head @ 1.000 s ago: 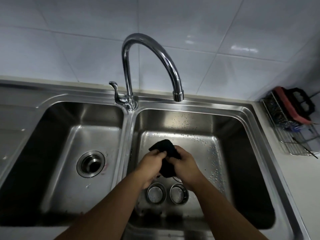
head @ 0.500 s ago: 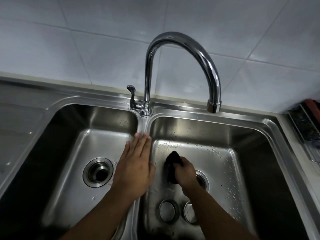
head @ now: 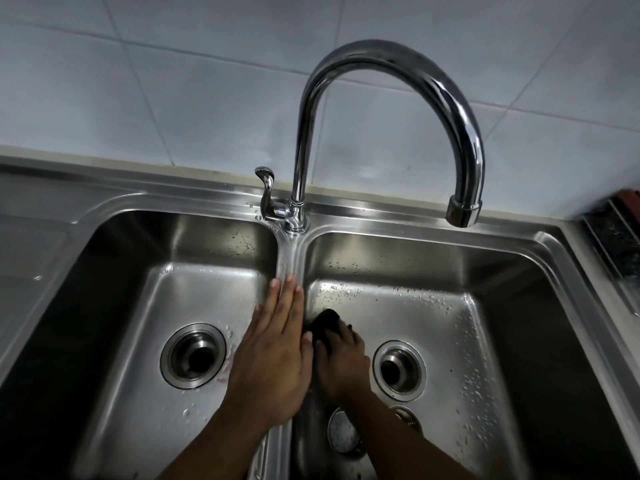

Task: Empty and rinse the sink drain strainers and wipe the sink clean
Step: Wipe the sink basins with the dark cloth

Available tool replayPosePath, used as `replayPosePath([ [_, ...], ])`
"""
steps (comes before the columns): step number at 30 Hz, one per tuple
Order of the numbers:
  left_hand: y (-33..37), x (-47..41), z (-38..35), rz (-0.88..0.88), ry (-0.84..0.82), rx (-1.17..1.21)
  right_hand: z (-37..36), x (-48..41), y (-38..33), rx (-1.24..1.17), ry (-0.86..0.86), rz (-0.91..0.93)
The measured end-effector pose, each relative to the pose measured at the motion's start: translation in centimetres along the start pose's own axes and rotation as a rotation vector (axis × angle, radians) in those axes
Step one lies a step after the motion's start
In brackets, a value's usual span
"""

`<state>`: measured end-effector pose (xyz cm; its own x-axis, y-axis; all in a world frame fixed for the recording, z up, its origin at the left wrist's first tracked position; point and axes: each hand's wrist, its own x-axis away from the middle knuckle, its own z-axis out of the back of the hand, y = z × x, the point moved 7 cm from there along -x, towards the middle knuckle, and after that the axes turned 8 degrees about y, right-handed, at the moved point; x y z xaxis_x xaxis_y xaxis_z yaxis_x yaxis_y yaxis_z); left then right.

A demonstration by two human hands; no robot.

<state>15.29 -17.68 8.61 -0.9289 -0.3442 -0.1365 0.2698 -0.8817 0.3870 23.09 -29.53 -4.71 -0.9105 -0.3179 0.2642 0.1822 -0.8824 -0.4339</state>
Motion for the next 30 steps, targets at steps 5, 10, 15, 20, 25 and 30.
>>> replayPosePath([
  [5,0.2,-0.1,0.2,-0.001,-0.004,0.043,-2.2,1.8,-0.4,0.243,-0.207,0.089],
  [10,0.2,-0.1,0.1,-0.003,-0.01,0.057,-2.9,1.7,-0.6,0.273,-0.2,0.057],
  [15,0.1,-0.1,-0.1,-0.005,-0.021,0.028,-2.4,0.7,-1.0,0.205,-0.192,0.035],
  [20,0.2,-0.2,-0.1,0.0,-0.018,0.014,-2.6,1.7,-0.7,0.165,-0.275,0.052],
  [25,0.2,-0.2,0.0,0.011,-0.047,-0.003,-2.4,1.2,-1.1,0.166,-0.338,0.065],
  [30,0.5,-0.2,0.5,0.022,-0.079,0.003,-2.0,1.8,-0.9,0.168,-0.331,0.098],
])
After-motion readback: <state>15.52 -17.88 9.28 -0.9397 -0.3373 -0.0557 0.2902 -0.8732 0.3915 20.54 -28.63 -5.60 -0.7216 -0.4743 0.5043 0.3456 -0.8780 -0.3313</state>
